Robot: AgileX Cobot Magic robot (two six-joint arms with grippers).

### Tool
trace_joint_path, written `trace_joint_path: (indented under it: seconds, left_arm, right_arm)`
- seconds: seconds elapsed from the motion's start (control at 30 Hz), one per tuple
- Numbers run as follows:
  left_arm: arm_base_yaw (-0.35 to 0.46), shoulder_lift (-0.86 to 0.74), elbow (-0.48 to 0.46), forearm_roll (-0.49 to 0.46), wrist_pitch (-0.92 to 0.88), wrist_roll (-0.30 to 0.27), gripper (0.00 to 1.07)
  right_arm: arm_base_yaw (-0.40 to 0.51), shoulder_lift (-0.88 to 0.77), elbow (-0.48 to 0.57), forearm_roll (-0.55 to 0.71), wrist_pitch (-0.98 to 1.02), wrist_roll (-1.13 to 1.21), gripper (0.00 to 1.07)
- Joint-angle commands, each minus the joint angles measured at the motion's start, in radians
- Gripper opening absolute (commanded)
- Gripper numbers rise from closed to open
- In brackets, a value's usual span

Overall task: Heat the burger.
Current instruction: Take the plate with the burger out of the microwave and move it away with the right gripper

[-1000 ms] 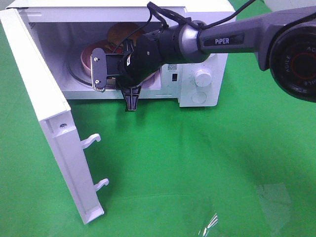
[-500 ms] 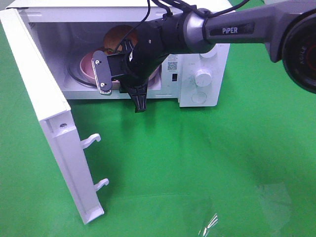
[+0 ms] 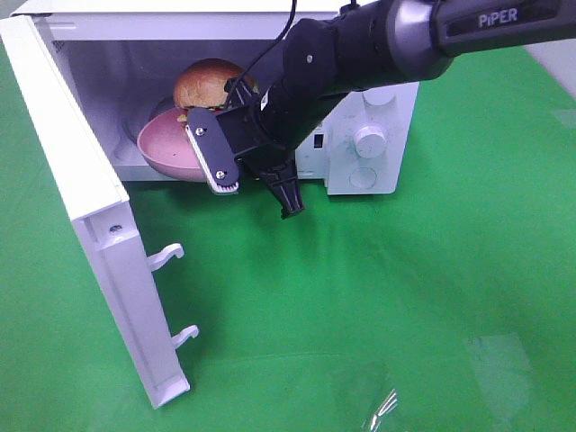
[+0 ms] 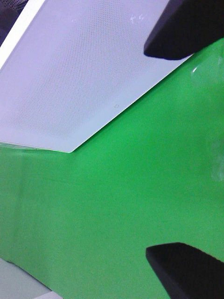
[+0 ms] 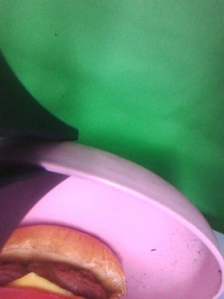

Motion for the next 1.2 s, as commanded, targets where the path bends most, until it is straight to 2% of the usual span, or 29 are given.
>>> trace_joint_path:
  seconds: [0.03,0.2,0.5,0.83,0.9,1.0,1.2]
  left_arm:
    - [0.002,-0.005,0.003,-0.002,-0.008,-0.002,0.99]
    - [0.002,-0.005,0.003,-0.002,-0.008,-0.002,0.99]
    - [0.002,-0.005,0.003,-0.002,-0.008,-0.002,0.99]
    - [0.002,-0.005,0.003,-0.002,-0.008,-0.002,0.99]
    - [0.002,-0.005,0.003,-0.002,-0.008,-0.002,0.99]
    - [0.002,-0.005,0.003,-0.002,-0.008,-0.002,0.99]
    - [0.002,-0.005,0.003,-0.002,-0.008,-0.002,0.99]
  right_arm:
    - [-0.015,-0.067,0.032,0.044,-0.043,-0.095,0.0]
    - [-0.015,-0.106,0.078,0.059,-0.099,-0.115,0.0]
    - [-0.015,-0.203,0.217,0.194,-0.144,-0.272,0.0]
    - [-0.014,-0.307,0.366,0.233,-0.217,-0.327,0.0]
    - [-0.012,-0.358,0.434,0.233,-0.225,-0.329,0.0]
    - [-0.012,-0.369,0.447,0.233,-0.228,-0.329,0.0]
    - [-0.012,-0.459,0.547,0.233,-0.241,-0.328,0.0]
